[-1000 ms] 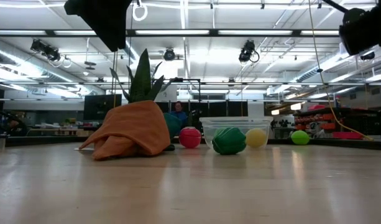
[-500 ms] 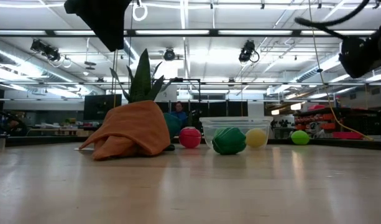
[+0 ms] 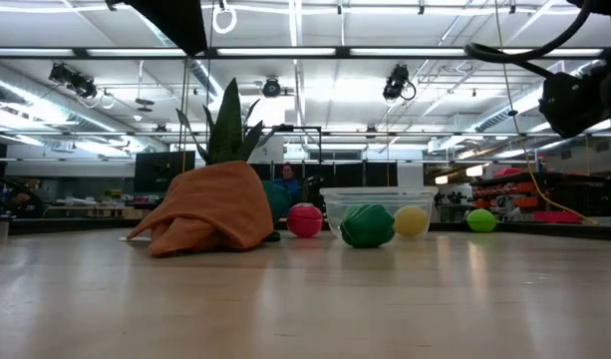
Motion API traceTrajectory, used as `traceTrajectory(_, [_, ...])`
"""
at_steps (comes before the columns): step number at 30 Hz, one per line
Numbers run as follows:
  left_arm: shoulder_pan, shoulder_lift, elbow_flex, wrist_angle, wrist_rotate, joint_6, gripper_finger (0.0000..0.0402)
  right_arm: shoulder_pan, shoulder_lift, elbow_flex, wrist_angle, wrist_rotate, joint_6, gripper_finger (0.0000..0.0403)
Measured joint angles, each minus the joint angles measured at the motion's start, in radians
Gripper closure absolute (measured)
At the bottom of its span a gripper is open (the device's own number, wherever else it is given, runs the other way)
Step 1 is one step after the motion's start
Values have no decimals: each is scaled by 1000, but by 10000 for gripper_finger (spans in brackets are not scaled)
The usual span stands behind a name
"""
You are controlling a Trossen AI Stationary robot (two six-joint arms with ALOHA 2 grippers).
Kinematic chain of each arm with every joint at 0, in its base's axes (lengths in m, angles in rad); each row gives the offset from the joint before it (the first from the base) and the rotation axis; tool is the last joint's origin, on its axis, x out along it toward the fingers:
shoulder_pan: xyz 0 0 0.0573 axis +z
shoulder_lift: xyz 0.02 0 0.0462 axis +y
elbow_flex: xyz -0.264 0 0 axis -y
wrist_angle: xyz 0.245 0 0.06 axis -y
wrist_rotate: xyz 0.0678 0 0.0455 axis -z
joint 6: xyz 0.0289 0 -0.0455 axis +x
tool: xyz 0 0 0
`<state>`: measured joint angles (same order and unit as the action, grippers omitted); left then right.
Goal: Pick and placing Produce into tupperware
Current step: Put the purple eggplant into the transparent bin
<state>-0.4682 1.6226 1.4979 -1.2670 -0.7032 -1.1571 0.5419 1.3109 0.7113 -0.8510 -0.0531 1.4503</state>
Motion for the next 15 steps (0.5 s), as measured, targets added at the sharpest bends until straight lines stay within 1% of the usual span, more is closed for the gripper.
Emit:
traceTrajectory(7, [-51,-2,0,7,-47,-15,336,0,0,0,3,7,0,199])
traceTrajectory(15, [-123,-2,-2,6,-113,-95,382,0,0,0,3,9,16,197])
